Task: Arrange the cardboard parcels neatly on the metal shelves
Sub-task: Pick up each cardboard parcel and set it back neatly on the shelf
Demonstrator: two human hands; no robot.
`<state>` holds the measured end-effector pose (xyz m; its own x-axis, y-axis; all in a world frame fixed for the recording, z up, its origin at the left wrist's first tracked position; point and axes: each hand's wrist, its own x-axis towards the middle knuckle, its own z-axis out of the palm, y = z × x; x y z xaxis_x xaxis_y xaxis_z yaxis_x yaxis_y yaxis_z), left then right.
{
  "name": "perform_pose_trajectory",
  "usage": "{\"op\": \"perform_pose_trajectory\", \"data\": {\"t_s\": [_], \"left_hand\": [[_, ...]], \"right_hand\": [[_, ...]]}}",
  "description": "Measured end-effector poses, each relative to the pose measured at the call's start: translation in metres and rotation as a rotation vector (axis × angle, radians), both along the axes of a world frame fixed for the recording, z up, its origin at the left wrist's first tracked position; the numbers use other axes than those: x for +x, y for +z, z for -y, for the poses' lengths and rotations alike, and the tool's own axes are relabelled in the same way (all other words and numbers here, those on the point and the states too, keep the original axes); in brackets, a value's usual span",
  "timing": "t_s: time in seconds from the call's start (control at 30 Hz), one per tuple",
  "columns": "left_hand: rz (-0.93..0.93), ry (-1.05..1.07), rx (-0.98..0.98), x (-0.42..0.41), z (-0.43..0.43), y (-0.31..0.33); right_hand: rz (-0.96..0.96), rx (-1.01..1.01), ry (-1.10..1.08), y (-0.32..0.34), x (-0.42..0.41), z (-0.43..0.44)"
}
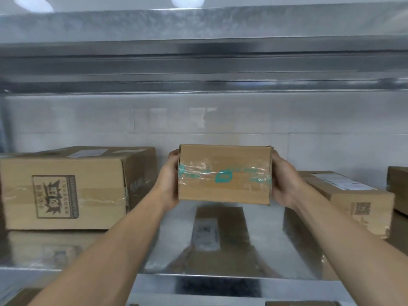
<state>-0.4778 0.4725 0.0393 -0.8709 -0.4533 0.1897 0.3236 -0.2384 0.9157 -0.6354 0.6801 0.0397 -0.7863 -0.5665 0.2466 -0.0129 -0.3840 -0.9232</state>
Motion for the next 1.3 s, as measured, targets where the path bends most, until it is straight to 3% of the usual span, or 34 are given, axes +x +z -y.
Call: {"op": "perform_pose_trajectory", "data": {"t_s": [0.23,0.4,0.73,0.93,1.07,1.3], "left_hand": [[-0.030,0.034,-0.040,0.001,-0.003,-0.002],[-0.014,0.152,-0.236,-0.002,0.002,-0.002],[0.013,0.192,-0.403,-0.001,0.002,0.000],[0.081,0.287,-0.356,0.001,0.020,0.000],[0.140,0.279,-0.293,0.001,0.032,-0.002],[0.241,0.257,-0.170,0.002,0.044,-0.004]], "right_hand": [[0.060,0.056,0.046,0.003,0.011,0.002],[0.101,0.037,0.095,0.014,0.018,-0.008],[0.187,0.023,0.142,0.008,0.021,-0.019],[0.190,-0.109,0.209,0.011,0.015,-0.034],[0.147,-0.069,0.326,0.008,0.005,-0.043],[0.147,-0.181,0.273,0.009,0.006,-0.048]]}}
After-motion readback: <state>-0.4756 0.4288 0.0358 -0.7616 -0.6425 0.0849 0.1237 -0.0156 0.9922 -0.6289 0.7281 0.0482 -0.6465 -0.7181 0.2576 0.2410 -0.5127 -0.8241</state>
